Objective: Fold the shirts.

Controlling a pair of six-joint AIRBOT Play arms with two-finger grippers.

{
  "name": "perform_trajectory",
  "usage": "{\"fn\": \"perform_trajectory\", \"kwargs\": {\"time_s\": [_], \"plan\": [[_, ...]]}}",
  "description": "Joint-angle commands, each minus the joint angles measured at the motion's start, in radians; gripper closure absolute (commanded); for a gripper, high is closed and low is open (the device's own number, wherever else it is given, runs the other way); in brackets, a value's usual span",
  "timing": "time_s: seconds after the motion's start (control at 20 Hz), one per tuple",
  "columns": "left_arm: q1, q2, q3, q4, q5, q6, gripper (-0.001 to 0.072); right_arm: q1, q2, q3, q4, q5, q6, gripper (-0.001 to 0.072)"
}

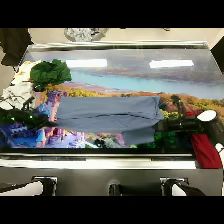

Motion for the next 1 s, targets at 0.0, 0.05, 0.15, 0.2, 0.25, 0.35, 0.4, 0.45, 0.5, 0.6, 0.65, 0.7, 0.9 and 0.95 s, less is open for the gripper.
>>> {"fn": "perform_trajectory", "kwargs": {"time_s": [0.0, 0.05, 0.15, 0.2, 0.25, 0.35, 0.4, 0.45, 0.5, 0.6, 0.65, 0.7, 0.9, 0.95], "plan": [[-0.022, -0.012, 0.097, -0.090, 0.068, -0.026, 0.0680, -0.001, -0.054, 0.150, 0.006, -0.073, 0.032, 0.0676], [-0.035, -0.030, 0.137, -0.090, 0.095, -0.043, 0.0680, -0.001, -0.093, 0.195, 0.010, -0.101, 0.034, 0.0676], [-0.058, -0.098, 0.240, -0.090, 0.114, -0.085, 0.0680, -0.001, -0.187, 0.285, 0.021, -0.145, 0.048, 0.0676], [-0.068, -0.142, 0.296, -0.093, 0.114, -0.103, 0.0680, 0.000, -0.240, 0.327, 0.049, -0.169, 0.050, 0.0676], [-0.079, -0.195, 0.356, -0.093, 0.110, -0.125, 0.0679, 0.000, -0.287, 0.360, 0.083, -0.197, 0.050, 0.0676], [-0.097, -0.296, 0.455, -0.094, 0.106, -0.168, 0.0679, 0.000, -0.381, 0.414, 0.135, -0.248, 0.050, 0.0675], [-0.103, -0.341, 0.492, -0.095, 0.106, -0.173, 0.0679, 0.002, -0.425, 0.430, 0.154, -0.271, 0.054, 0.0675], [-0.109, -0.381, 0.526, -0.103, 0.107, -0.173, 0.0679, 0.007, -0.461, 0.435, 0.190, -0.285, 0.052, 0.0675], [-0.113, -0.413, 0.549, -0.116, 0.109, -0.172, 0.0678, 0.014, -0.492, 0.436, 0.221, -0.312, 0.043, 0.0674], [-0.115, -0.470, 0.581, -0.119, 0.110, -0.182, 0.0678, 0.033, -0.539, 0.435, 0.232, -0.355, 0.030, 0.0673], [-0.114, -0.489, 0.581, -0.119, 0.111, -0.190, 0.0678, 0.042, -0.557, 0.435, 0.230, -0.362, 0.029, 0.0672], [-0.114, -0.507, 0.581, -0.119, 0.111, -0.191, 0.0677, 0.045, -0.571, 0.435, 0.224, -0.360, 0.029, 0.0672], [-0.103, -0.517, 0.600, -0.117, 0.087, -0.189, 0.0073, 0.004, -0.539, 0.460, 0.218, -0.243, -0.085, 0.0288], [-0.090, -0.510, 0.621, -0.118, 0.065, -0.188, 0.0074, -0.026, -0.514, 0.483, 0.213, -0.166, -0.172, 0.0110]]}}
